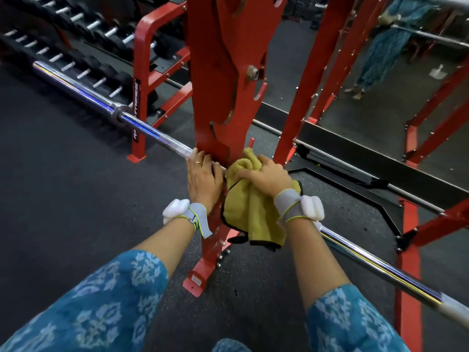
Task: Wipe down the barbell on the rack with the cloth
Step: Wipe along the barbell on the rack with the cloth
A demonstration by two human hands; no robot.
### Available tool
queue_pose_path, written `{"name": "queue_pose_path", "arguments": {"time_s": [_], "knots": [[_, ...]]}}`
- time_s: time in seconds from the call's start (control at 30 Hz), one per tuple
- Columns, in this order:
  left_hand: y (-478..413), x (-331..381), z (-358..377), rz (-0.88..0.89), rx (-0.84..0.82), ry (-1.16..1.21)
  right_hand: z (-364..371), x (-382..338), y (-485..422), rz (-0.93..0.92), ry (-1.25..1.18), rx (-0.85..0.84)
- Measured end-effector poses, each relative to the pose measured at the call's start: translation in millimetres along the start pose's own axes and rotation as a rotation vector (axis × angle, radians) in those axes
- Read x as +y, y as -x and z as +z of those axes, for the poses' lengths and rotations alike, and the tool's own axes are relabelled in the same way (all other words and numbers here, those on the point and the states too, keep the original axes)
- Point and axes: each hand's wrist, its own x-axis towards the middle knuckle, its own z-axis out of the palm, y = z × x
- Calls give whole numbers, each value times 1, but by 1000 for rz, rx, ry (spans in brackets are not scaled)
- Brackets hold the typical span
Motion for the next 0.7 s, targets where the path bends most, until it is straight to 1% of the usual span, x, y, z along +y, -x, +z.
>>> {"name": "queue_pose_path", "arguments": {"time_s": [0.13, 0.2, 0.3, 0.5, 0.57, 0.7], "knots": [[0, 1, 4, -5, 26, -29, -8, 22, -6, 144, -203, -84], [-1, 0, 5, 3, 29, -49, -7, 25, -18, 169, -265, -134], [-2, -1, 5, 25, 20, -73, -3, 12, -30, 169, -291, -198], [-9, -8, 7, 50, 1, -78, -6, -29, -19, 110, -304, -219], [-8, -8, 7, 59, 9, -82, -4, -28, -19, 126, -365, -229], [-5, -7, 6, 47, 24, -95, 21, 14, -63, 154, -423, -272]]}}
